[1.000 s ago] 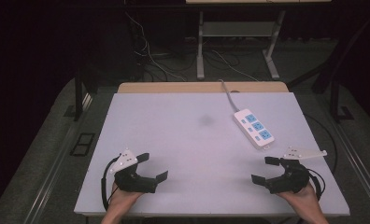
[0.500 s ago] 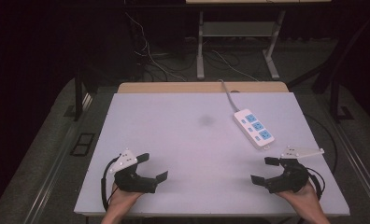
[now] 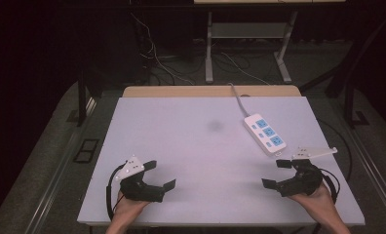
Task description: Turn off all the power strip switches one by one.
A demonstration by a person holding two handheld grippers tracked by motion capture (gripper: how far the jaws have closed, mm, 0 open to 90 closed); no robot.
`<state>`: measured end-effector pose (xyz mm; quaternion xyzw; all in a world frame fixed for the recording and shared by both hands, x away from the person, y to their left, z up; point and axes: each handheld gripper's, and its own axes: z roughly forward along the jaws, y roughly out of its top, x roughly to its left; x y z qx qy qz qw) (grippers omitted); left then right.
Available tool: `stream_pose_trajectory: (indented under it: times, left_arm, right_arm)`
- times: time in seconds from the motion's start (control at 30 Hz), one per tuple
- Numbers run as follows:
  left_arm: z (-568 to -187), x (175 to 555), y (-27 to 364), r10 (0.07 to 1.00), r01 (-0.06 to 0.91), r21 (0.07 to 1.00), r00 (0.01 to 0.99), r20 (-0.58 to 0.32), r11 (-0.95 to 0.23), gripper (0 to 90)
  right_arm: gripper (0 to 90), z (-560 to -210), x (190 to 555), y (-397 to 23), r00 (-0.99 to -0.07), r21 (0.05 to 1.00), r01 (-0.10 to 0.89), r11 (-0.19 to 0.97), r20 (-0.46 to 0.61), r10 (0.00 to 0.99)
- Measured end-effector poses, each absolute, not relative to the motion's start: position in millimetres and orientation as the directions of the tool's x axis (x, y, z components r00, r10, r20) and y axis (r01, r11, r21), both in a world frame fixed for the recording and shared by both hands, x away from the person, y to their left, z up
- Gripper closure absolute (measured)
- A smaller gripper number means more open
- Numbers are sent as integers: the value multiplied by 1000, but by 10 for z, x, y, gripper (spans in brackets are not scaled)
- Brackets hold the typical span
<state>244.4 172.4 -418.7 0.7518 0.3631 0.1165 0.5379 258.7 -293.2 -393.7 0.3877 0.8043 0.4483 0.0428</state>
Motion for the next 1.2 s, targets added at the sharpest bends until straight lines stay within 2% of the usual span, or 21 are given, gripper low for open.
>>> stream_pose_trajectory:
  times: [0.4,1.2]
  left_arm:
    - [-4189,2442,1721,671,422,893,709,-218,-156,0]
    - [-4197,2448,1720,672,424,892,707,-219,-156,0]
  right_arm:
    - [6,-3784,2739,-2951,-710,749,572,333,250,659]
    - [7,-3719,3024,-2989,-714,700,592,400,225,663]
